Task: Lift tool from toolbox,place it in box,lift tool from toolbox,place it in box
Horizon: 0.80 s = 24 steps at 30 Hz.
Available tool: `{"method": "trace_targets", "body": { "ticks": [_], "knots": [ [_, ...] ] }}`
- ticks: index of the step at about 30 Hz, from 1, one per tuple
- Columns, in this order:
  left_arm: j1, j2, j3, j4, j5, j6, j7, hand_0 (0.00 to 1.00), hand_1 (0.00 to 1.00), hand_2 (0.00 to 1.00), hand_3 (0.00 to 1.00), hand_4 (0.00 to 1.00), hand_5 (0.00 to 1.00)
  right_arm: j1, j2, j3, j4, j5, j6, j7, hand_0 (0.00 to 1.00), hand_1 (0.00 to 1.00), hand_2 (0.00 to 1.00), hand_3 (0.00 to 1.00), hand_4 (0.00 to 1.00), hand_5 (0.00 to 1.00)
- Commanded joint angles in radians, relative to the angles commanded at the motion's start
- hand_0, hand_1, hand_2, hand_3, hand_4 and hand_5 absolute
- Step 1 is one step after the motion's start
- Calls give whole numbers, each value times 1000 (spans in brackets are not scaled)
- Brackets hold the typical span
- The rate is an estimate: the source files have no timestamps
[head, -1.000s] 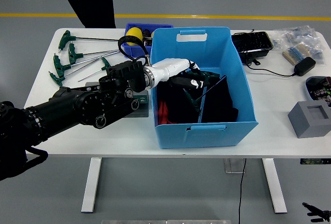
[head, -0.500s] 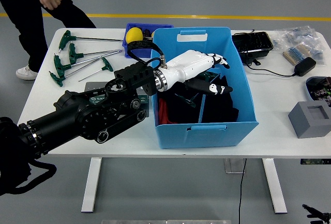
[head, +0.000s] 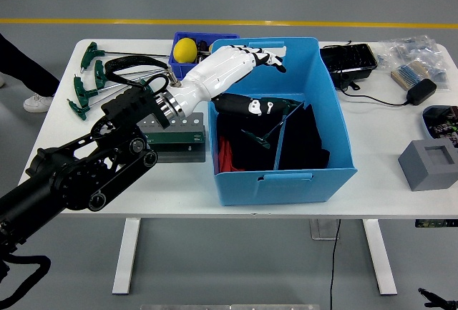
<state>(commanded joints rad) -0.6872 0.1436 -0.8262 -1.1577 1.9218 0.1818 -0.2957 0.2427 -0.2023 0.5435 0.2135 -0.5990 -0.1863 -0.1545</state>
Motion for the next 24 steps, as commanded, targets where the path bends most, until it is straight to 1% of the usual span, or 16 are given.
{"method": "trace_targets", "body": {
  "ticks": [3, 4, 5, 6, 9, 10, 13, 14, 15, 16, 17, 18, 19, 21, 22, 24],
  "knots": [
    [84, -13, -113, -38, 22, 8, -21, 739, 722, 813, 692, 837, 746, 0, 0, -4, -1, 4, 0, 3, 623, 603, 660, 546, 782, 650],
    [108, -16, -147, -47, 25, 12, -25, 783, 738, 852, 706, 838, 730, -1, 1, -6, -1, 6, -1, 3, 623, 603, 659, 545, 783, 650],
    [128, -20, -177, -54, 30, 19, -30, 783, 738, 852, 706, 838, 730, -1, 1, -8, -1, 9, -1, 5, 623, 603, 659, 545, 783, 650],
    [166, -28, -222, -62, 46, 50, -49, 783, 738, 852, 706, 838, 730, -3, 1, -10, -2, 15, -2, 7, 623, 603, 659, 545, 783, 650],
    [237, -40, -341, -53, 70, 101, -80, 783, 738, 852, 706, 838, 730, -4, 1, -16, -2, 23, -3, 10, 623, 603, 659, 545, 783, 650],
    [259, -44, -380, -46, 82, 109, -81, 998, 938, 998, 744, 846, 715, -4, 1, -18, -2, 25, -3, 11, 623, 602, 659, 545, 781, 649],
    [313, -52, -506, -25, 116, 122, -62, 998, 938, 998, 744, 846, 715, -3, 1, -17, -3, 22, -3, 11, 623, 602, 659, 545, 781, 649],
    [325, -54, -545, -17, 121, 127, -62, 998, 938, 998, 744, 846, 715, -3, 1, -16, -3, 20, -3, 11, 623, 602, 659, 545, 781, 649],
    [338, -55, -583, -5, 117, 142, -70, 998, 938, 998, 744, 846, 715, -3, 0, -18, -3, 21, -3, 11, 623, 602, 659, 545, 781, 649],
    [354, -58, -621, 10, 106, 166, -87, 998, 988, 998, 850, 852, 696, -2, -1, -19, -2, 22, -3, 11, 623, 599, 657, 545, 781, 648],
    [376, -59, -653, 26, 92, 197, -111, 998, 988, 998, 850, 852, 696, -1, -1, -20, -2, 22, -3, 12, 623, 599, 657, 545, 781, 648],
    [391, -58, -670, 34, 85, 219, -124, 998, 988, 998, 850, 852, 696, -1, -1, -21, -2, 23, -3, 12, 623, 599, 657, 545, 781, 648],
    [407, -57, -682, 39, 82, 229, -132, 998, 988, 998, 850, 852, 696, -1, 0, -21, -3, 24, -4, 12, 623, 599, 657, 545, 781, 648],
    [459, -55, -709, 47, 79, 246, -153, 998, 988, 998, 850, 852, 696, -1, 0, -27, -3, 36, -5, 15, 623, 599, 657, 545, 781, 648],
    [481, -57, -721, 49, 70, 254, -166, 896, 852, 946, 756, 815, 592, -2, 0, -30, -3, 41, -6, 16, 622, 600, 657, 545, 781, 648],
    [527, -67, -753, 51, 38, 286, -202, 896, 852, 946, 756, 815, 592, -3, 2, -30, -3, 44, -7, 17, 622, 600, 657, 545, 781, 648]
  ]
}}
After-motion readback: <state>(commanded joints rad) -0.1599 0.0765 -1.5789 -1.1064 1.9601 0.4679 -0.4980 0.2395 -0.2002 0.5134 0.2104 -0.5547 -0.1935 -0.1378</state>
